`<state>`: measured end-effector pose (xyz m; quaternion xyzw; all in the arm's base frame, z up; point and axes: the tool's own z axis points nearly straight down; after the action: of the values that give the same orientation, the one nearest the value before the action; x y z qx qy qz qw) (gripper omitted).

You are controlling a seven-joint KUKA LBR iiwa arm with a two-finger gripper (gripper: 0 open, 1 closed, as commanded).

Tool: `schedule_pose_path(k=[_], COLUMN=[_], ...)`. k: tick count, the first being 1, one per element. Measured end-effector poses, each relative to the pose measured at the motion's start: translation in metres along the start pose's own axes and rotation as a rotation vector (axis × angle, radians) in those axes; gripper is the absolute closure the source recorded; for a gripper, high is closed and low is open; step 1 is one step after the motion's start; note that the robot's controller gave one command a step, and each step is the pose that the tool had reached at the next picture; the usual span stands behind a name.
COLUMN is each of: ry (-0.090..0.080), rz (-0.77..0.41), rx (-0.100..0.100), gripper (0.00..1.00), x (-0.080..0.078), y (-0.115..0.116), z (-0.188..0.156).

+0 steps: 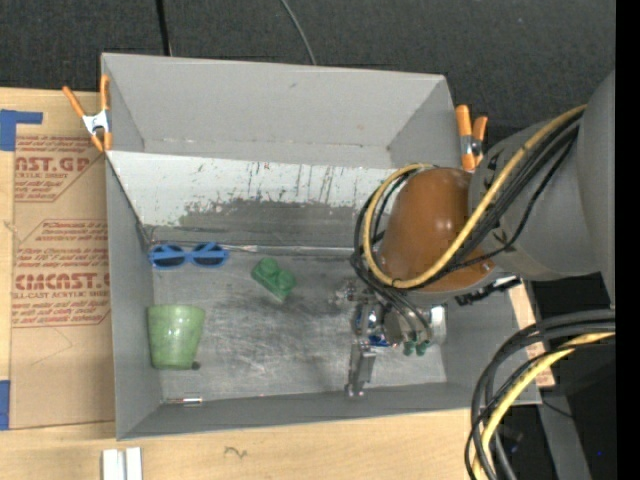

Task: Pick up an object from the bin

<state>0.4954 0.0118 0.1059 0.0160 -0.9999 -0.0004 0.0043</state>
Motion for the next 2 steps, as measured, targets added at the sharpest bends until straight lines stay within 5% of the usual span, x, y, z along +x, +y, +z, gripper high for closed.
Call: schedule_pose_path(k=[1,2], ry=[-0.009,-0.017], rz=[0.166,0.199], rx=[0.001,0.0], gripper=[0.0,0.0], x=[-0.003,-0.01], y=[-0.058,-0.073], z=[0.002,0.036])
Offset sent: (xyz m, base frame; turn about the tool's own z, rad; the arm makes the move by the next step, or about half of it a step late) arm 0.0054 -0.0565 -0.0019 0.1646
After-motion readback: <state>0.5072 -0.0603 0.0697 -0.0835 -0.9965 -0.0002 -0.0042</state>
